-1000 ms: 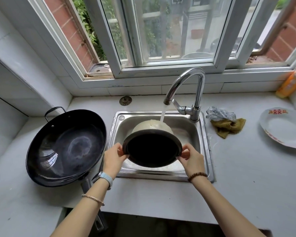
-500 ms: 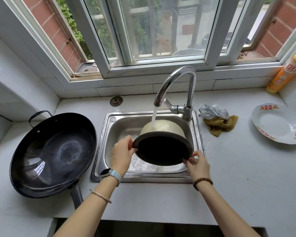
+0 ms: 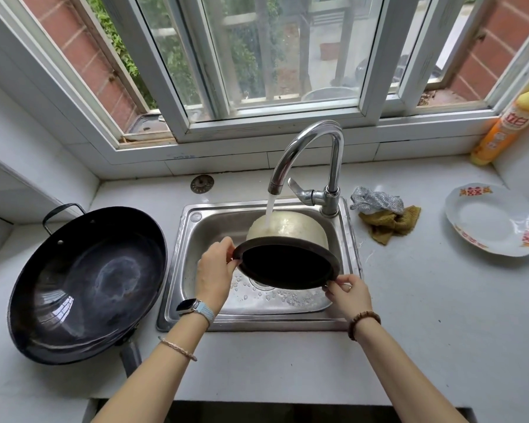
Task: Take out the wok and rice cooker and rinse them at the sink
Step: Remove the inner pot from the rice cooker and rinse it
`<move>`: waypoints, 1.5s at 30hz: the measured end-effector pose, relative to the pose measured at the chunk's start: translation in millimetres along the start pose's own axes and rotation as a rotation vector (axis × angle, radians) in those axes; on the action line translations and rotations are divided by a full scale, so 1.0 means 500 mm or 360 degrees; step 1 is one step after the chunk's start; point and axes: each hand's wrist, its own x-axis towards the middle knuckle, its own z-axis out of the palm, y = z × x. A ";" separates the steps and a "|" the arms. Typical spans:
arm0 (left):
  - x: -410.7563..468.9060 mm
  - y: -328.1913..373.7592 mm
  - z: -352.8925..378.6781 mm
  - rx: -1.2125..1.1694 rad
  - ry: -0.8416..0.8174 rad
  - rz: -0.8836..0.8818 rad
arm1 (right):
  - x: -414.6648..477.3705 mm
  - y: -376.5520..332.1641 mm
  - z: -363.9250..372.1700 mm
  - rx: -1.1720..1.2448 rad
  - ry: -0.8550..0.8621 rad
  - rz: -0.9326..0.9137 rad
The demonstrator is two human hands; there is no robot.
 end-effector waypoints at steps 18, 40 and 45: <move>-0.071 -0.103 -0.067 -0.0053 0.0226 -0.0239 | -0.028 -0.086 0.092 0.0730 -0.0545 0.0713; -0.044 -0.086 -0.042 -0.0975 0.0071 -0.0658 | -0.025 -0.097 0.068 0.0686 -0.0433 0.0547; -0.012 -0.032 -0.024 -0.1287 -0.0102 -0.0790 | -0.014 -0.070 0.026 0.0719 -0.0407 0.0586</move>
